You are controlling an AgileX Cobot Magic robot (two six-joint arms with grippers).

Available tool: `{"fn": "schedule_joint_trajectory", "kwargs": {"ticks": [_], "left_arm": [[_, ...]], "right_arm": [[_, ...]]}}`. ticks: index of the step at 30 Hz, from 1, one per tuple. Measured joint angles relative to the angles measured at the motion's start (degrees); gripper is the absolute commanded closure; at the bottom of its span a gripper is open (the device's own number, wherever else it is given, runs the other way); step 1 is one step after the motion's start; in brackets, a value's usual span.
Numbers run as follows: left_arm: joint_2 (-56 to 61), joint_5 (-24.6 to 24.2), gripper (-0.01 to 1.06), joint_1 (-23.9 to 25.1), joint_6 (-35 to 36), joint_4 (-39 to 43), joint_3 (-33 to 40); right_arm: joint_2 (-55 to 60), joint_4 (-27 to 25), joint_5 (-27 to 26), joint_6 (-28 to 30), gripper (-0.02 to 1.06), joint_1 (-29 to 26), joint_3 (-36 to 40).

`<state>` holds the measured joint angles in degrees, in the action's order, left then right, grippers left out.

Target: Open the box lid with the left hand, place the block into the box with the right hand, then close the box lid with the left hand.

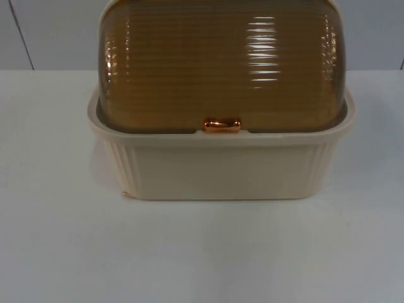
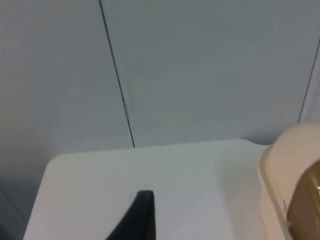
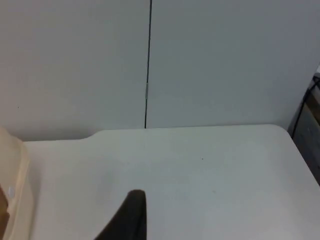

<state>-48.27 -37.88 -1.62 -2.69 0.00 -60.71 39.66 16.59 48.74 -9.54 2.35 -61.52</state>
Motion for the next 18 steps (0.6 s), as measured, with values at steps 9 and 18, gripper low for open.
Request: {"fn": "schedule_joint_trajectory", "kwargs": {"ticks": [9, 18], "left_arm": [[-6.96, 0.96, 0.0, -0.09, -3.59, -0.56, -0.3], [-15.91, 1.07, 0.0, -8.85, -17.43, -1.57, -0.3]], "right_arm": [[1.88, 0.49, -0.71, -0.88, -0.01, 0.0, -0.49], [2.02, 0.83, -1.46, -0.73, -0.01, 0.0, -0.49]]}}
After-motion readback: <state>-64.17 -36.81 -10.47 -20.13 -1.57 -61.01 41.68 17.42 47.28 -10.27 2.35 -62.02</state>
